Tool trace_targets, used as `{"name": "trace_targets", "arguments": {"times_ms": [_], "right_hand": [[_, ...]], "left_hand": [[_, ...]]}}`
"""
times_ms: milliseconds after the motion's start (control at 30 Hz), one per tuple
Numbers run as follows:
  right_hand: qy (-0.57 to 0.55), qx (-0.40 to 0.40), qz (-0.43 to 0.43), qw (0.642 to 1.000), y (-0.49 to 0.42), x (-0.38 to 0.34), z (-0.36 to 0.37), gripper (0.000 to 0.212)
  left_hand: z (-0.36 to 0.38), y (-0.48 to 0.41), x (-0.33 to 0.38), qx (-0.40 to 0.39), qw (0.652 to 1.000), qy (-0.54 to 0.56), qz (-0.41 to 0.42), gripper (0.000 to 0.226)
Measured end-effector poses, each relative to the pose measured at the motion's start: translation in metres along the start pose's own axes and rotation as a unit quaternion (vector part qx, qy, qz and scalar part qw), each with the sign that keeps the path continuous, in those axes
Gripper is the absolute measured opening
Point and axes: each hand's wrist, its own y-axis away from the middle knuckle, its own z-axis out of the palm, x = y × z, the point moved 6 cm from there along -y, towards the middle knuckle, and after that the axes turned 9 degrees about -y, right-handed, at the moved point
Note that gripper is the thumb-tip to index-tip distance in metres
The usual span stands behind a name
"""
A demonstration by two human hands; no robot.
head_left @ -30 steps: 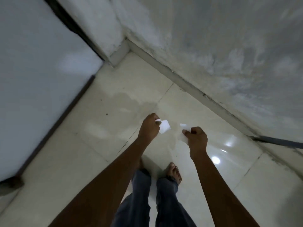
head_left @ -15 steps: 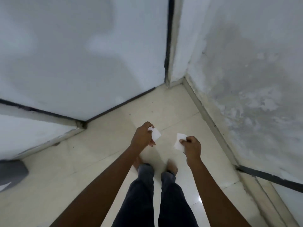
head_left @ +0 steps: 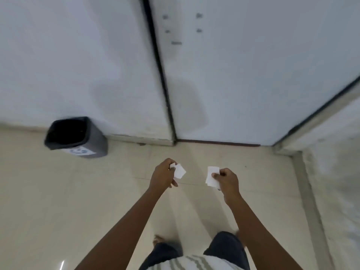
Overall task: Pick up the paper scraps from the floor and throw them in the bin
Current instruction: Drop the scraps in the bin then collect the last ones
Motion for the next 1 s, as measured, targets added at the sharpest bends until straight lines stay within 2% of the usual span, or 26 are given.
{"name": "trace_targets", "arguments": {"times_ms": [100, 200, 533, 667, 800, 1000], "right_hand": [[0.016, -0.062, -0.012, 0.998, 0.025, -0.012, 0.096, 0.007], [0.058, -0.117, -0.03, 0.991, 0.046, -0.024, 0.186, 0.007], [0.16, -0.247, -0.09, 0.951, 0.052, -0.081, 0.408, 0.007], [0.184, -0.276, -0.099, 0.938, 0.043, -0.112, 0.477, 0.016], [0.204, -0.29, -0.107, 0.929, 0.032, -0.132, 0.534, 0.012], [0.223, -0.27, -0.096, 0.932, 0.018, -0.135, 0.629, 0.006]], "left_hand": [[-0.083, 0.009, -0.061, 0.06, 0.998, -0.004, -0.019, 0.02], [-0.15, 0.013, -0.115, 0.115, 0.991, 0.046, -0.051, 0.021], [-0.291, -0.024, -0.222, 0.218, 0.96, 0.135, -0.115, 0.025], [-0.347, -0.057, -0.24, 0.248, 0.946, 0.156, -0.141, 0.023], [-0.389, -0.087, -0.255, 0.264, 0.938, 0.166, -0.151, 0.025], [-0.459, -0.133, -0.304, 0.268, 0.938, 0.149, -0.16, 0.025]]}}
